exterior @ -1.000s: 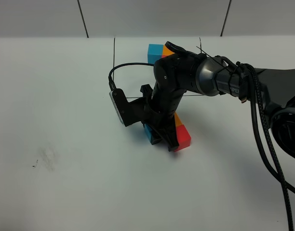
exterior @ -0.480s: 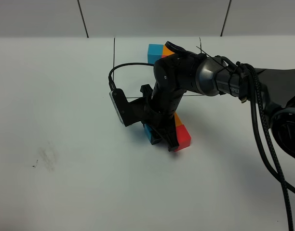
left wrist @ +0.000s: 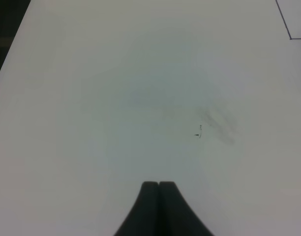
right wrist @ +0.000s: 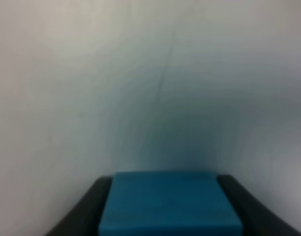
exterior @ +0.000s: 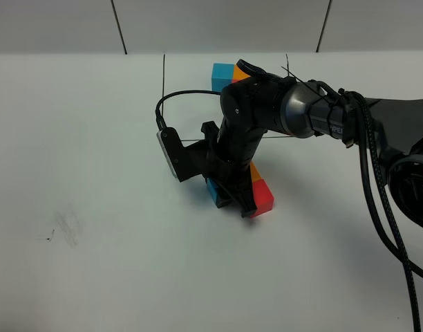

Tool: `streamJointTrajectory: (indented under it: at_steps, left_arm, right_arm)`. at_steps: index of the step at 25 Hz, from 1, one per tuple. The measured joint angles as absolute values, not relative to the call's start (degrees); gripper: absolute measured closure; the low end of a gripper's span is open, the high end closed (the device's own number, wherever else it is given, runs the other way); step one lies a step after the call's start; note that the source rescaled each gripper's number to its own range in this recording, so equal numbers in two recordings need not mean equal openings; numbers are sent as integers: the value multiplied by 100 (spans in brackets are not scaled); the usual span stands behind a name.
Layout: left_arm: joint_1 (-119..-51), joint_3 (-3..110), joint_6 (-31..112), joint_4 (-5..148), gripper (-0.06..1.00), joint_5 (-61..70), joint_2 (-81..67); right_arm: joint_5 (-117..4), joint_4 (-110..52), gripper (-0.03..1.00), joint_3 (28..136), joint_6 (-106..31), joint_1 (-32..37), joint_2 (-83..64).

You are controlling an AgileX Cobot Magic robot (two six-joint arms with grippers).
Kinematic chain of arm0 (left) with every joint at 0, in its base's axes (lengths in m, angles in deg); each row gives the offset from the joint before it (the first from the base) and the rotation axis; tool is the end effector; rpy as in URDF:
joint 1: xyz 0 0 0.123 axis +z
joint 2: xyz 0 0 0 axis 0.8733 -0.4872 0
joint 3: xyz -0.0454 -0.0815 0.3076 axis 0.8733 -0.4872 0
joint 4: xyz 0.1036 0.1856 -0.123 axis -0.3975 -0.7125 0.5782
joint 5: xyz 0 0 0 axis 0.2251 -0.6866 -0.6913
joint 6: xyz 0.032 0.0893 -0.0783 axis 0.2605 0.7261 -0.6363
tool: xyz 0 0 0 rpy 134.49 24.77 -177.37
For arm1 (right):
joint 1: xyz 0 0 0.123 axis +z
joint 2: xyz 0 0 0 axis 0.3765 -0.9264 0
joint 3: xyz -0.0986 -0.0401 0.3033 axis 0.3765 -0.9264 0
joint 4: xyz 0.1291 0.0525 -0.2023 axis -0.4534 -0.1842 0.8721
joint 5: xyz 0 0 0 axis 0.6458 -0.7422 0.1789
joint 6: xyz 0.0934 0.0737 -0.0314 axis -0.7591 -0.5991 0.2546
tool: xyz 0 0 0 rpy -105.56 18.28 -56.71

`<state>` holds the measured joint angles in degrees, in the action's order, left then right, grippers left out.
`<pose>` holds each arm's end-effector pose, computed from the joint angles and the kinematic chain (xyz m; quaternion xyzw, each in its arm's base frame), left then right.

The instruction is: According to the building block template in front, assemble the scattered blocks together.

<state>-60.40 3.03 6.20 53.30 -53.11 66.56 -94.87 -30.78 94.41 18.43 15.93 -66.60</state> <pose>-0.0210 0.0084 0.2597 -0.0080 0.8538 0.0407 0.5190 0.3650 0.3043 0.1069 -0.8202 0.5622 0.0311 0.1011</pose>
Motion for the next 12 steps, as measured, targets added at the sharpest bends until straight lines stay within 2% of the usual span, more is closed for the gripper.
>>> streamJointTrajectory:
  at_steps: [5,6,12]
  left_arm:
    - [-6040,303,620,5330,94,-5311,6656]
    - [-6040,303,620,5330,94,-5311,6656]
    - [-6040,303,620,5330,94,-5311,6656]
  right_arm:
    - [-9498,-3157,50,9441,1859,1580,-6660]
    - [-9478,-3171,46,9446,1859,1575,-6660]
    - [-9476,-3267,7,9454,1859,1593,-6660]
